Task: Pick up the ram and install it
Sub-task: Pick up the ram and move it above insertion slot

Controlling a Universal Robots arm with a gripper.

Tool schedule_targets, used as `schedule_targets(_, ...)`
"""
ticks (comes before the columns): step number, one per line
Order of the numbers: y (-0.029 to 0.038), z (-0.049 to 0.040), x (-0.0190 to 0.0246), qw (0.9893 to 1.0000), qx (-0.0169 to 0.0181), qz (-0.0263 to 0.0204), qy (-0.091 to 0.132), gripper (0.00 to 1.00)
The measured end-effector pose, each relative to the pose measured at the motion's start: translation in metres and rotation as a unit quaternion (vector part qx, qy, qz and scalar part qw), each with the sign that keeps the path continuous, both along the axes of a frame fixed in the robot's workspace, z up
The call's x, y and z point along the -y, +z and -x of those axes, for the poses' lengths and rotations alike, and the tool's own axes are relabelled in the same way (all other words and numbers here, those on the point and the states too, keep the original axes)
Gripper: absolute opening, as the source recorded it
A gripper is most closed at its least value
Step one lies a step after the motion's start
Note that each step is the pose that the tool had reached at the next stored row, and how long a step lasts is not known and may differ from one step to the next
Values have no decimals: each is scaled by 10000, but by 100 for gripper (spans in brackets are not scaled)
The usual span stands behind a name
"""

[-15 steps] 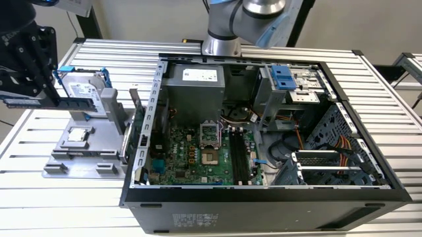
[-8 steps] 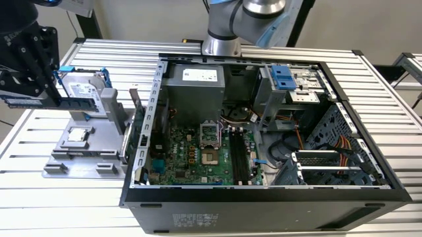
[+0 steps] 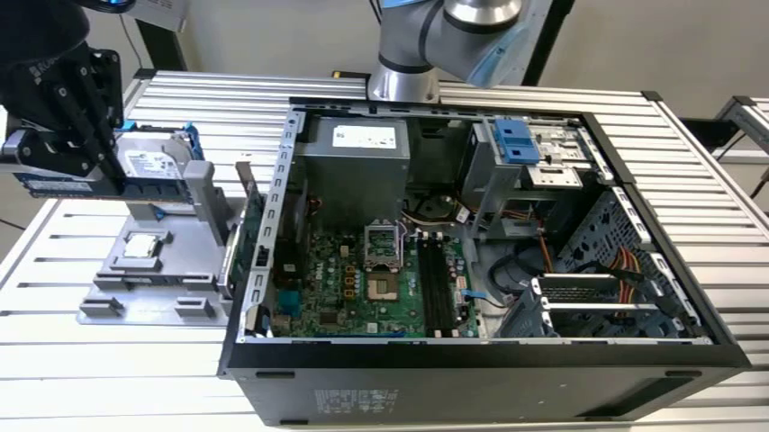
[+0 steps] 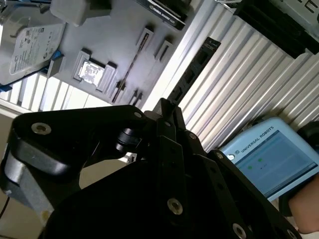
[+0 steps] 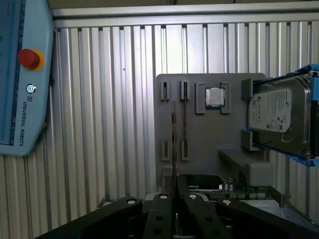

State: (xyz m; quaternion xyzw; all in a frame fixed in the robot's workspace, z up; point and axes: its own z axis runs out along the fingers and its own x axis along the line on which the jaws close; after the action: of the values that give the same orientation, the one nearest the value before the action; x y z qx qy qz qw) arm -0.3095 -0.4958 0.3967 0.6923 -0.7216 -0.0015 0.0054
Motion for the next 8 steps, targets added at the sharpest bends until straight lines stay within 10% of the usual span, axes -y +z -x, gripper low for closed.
schedule_targets(8,0,-144,0,10000,-3,0,0,0)
